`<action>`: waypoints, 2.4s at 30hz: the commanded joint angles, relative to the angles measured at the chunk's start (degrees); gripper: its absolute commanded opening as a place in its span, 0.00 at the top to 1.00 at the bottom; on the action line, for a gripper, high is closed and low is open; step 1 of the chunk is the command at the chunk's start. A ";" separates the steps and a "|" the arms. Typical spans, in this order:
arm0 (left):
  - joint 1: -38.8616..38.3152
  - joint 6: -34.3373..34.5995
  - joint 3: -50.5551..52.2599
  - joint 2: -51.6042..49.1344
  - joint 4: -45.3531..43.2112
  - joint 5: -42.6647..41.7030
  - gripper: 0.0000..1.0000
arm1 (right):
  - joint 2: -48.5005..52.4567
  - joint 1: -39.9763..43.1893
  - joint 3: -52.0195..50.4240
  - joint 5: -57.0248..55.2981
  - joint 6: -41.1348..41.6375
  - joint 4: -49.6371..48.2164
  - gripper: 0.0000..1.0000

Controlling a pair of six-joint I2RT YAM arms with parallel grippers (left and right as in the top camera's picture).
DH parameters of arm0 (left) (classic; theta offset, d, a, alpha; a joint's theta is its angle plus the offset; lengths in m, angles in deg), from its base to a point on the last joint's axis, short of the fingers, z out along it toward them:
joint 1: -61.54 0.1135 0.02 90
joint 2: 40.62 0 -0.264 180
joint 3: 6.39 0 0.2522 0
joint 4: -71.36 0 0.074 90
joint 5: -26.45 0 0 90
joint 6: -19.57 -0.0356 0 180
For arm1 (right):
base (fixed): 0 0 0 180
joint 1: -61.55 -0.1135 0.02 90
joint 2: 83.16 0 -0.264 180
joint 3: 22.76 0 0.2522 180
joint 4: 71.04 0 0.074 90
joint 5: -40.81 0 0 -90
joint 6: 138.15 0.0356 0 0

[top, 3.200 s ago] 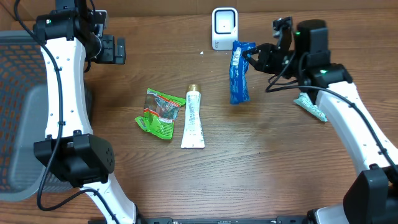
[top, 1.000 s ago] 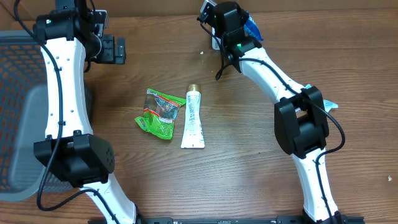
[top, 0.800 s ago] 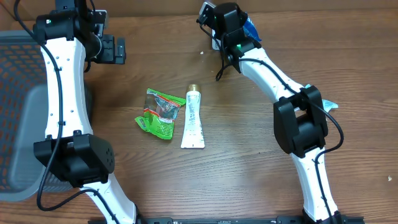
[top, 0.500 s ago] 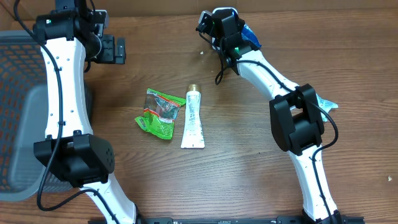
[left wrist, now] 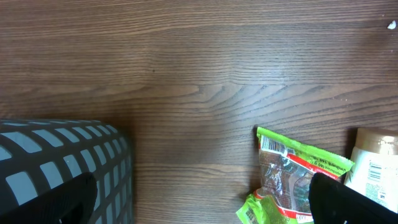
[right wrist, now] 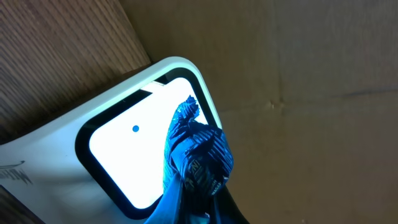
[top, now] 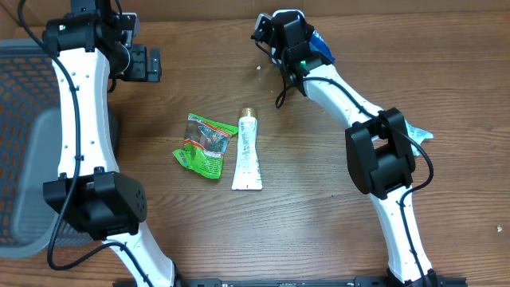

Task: Scan the item barcode
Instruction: 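Lift the blue packet and hold it under the white scanner, then carry the blue packet right and drop it beside the wipes pack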

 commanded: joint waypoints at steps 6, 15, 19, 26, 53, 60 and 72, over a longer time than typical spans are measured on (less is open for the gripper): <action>-0.07 -1.22 -0.96 1.99 0.04 0.22 0.00 | -4.90 -0.52 -0.31 -5.79 0.39 -3.26 0.96; -0.07 -1.22 -0.96 1.99 0.04 0.22 0.00 | -5.64 -1.92 -0.31 -8.63 0.17 -6.75 0.96; -0.07 -1.22 -0.96 1.99 0.04 0.22 0.00 | -5.77 -2.62 -0.31 -9.18 0.15 -7.78 0.96; -0.07 -1.22 -0.96 1.99 0.02 0.22 0.00 | -6.12 -2.99 -0.31 -9.60 0.15 -7.96 0.96; -0.07 -1.22 -0.96 1.99 0.02 0.22 0.00 | -21.75 -4.81 -0.31 5.44 13.90 28.48 0.96; -0.07 -1.22 -0.96 1.99 0.04 0.22 0.00 | -29.00 -3.21 -0.31 28.20 45.64 51.28 0.96; -0.07 -1.22 -0.96 1.99 0.04 0.22 0.00 | -28.98 15.80 -5.44 27.19 62.07 63.04 0.96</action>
